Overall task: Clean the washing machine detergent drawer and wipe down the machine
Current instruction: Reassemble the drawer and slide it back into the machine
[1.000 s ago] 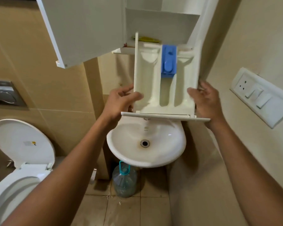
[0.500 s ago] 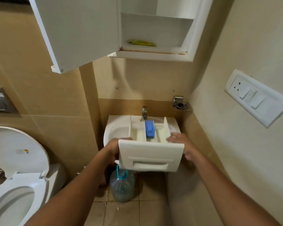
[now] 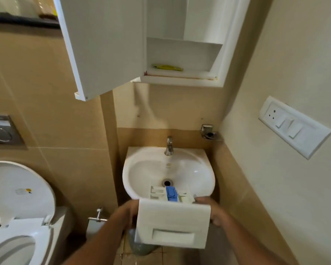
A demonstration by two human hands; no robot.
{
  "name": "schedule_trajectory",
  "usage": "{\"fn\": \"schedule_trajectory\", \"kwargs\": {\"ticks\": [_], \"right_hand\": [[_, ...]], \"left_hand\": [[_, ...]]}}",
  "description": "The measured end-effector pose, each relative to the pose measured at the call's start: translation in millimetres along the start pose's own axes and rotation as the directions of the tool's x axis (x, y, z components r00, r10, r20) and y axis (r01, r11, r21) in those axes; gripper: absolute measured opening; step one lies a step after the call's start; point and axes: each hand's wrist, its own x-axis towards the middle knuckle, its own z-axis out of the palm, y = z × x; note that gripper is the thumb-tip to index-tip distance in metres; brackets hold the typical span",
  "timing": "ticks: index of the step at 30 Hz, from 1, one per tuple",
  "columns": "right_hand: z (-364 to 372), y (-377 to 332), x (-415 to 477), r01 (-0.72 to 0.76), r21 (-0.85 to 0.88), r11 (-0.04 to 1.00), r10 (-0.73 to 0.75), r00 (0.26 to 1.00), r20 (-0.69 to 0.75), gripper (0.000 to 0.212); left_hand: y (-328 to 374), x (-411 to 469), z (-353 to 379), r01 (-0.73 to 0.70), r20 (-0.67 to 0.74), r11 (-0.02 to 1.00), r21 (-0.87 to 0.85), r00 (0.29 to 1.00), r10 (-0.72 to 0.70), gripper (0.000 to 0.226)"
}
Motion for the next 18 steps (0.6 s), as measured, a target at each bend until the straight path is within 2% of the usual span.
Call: {"fn": "schedule_trajectory", "kwargs": {"ticks": [2,5,7,11,15,18], "right_hand": [[4.2,0.3,-3.3,0.086,0.035,0.996,-0.087,0.995,0.038,0.019],[5.0,-28.4,-8.2,0.153,-0.042,0.987,-0.153,0.988,0.014,0.023],[3.2,-45.7,-9.2,0.178,-0.08,0.981,-0.179,0.984,0.004,0.021],[1.3,-72.7,-14.2,0.203,-0.173,0.964,-0.208,0.978,-0.012,0.015],[1.8,-105.0,-23.0,0.24,-0.3,0.923,-0.248,0.969,0.013,0.026],[2.2,-130.6,-33.3,0.242,-0.393,0.887,-0.243,0.969,0.048,0.042]], "left_hand": [[-6.5,-1.3,-9.8,0.004,0.084,1.0,-0.022,0.996,-0.002,0.047],[-0.4,-7.1,-17.7,-0.065,0.189,0.989,-0.131,0.978,0.089,0.037],[2.0,-5.5,-23.3,-0.107,0.151,0.98,-0.17,0.98,0.133,0.044],[6.9,-7.2,-33.2,-0.194,0.09,0.974,-0.118,0.975,0.205,0.062],[6.4,-10.6,-44.8,-0.234,0.1,0.965,-0.118,0.964,0.246,0.068],[6.7,-16.4,-51.2,-0.243,0.116,0.961,-0.133,0.959,0.259,0.063]]}}
